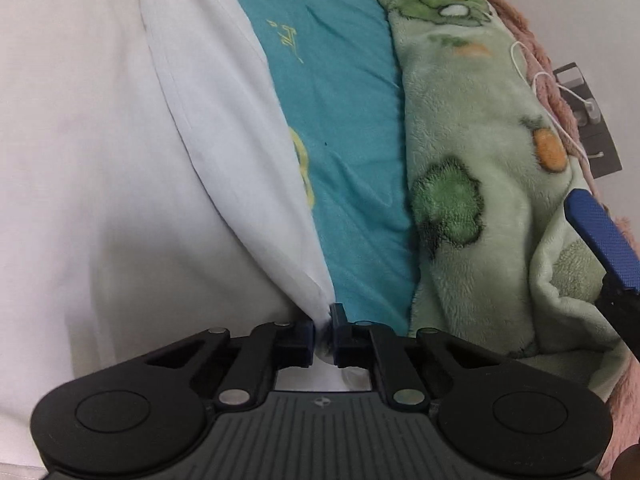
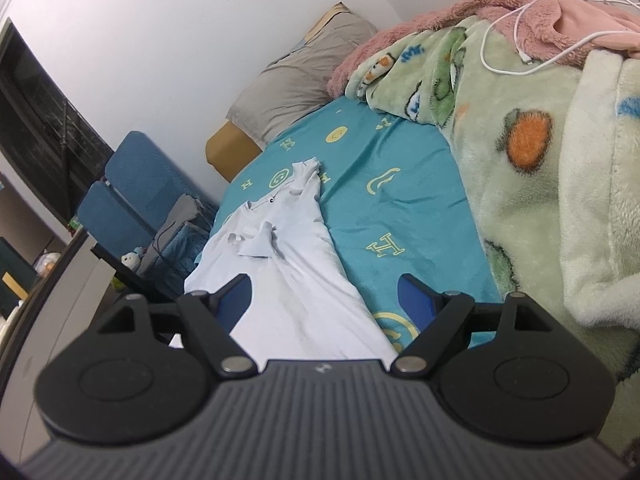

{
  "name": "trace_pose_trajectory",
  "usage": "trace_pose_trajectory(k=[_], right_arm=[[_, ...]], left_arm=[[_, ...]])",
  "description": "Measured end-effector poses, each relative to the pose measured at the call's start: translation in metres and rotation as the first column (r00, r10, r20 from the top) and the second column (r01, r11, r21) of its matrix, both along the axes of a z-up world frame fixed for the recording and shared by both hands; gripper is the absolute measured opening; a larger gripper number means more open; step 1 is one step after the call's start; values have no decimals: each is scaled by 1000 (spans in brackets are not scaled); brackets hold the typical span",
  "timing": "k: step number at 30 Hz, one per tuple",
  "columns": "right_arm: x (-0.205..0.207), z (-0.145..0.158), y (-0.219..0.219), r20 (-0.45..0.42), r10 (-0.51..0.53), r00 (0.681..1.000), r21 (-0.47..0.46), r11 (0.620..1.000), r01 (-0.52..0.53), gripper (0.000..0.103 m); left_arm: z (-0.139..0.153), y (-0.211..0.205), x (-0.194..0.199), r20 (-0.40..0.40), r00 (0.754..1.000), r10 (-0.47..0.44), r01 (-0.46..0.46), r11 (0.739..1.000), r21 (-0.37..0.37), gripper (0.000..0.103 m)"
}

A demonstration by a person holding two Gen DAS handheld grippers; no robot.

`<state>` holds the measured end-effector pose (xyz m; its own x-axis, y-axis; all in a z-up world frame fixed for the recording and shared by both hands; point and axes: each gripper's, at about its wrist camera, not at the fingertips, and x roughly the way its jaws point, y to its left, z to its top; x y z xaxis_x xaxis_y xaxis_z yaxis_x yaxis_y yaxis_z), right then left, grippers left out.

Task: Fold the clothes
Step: 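Grasp the side edge with the left gripper, fold it over the middle, release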

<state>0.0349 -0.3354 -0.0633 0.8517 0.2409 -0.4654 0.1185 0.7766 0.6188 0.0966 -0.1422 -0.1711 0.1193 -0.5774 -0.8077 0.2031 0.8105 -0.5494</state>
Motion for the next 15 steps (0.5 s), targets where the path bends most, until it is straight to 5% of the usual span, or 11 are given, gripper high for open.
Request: trace_pose_trajectory(k=[9, 15], right_arm=[[0, 0, -2, 6, 4, 1000, 19, 1000, -4, 82], [2, 4, 11, 0, 17, 1000, -81, 997, -17, 82]], left_arm=[[55, 53, -4, 85, 996, 2, 1, 999, -32, 4], [84, 111, -4, 99, 993, 61, -58, 998, -33, 4]])
